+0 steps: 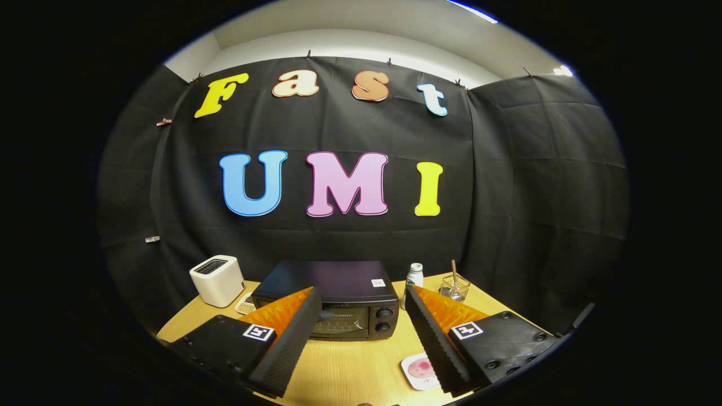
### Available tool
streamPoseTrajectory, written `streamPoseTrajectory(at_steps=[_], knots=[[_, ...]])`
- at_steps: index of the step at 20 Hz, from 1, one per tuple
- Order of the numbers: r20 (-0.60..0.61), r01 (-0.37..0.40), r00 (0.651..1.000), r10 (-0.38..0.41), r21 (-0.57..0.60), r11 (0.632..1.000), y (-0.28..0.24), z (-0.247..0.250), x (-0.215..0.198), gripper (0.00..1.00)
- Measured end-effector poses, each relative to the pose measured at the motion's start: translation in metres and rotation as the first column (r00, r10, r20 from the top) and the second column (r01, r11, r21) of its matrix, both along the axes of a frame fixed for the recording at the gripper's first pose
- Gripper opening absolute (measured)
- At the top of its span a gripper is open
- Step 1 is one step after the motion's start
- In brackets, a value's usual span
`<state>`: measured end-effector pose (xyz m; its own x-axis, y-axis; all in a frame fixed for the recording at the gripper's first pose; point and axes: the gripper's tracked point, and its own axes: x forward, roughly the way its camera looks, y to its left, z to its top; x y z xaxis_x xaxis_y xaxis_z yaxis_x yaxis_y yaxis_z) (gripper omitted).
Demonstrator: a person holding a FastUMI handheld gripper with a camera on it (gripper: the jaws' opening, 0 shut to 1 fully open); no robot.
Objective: Open the toaster oven, put the food inside, and close the toaster oven door.
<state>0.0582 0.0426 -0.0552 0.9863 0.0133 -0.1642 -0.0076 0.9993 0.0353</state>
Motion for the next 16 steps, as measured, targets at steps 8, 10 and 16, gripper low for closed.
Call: streamPoseTrajectory(at_steps=[8, 10, 16], knots=[[-0.057, -0.045, 0.997, 0.045, 0.001, 0.999, 0.050, -0.038, 0.059, 0.98], [-0.043, -0.067, 0.997, 0.066, -0.025, 0.997, 0.066, -0.045, 0.075, 0.98], [-0.096, -0.083, 0.992, 0.078, -0.057, 0.995, 0.096, -0.092, 0.111, 0.98]])
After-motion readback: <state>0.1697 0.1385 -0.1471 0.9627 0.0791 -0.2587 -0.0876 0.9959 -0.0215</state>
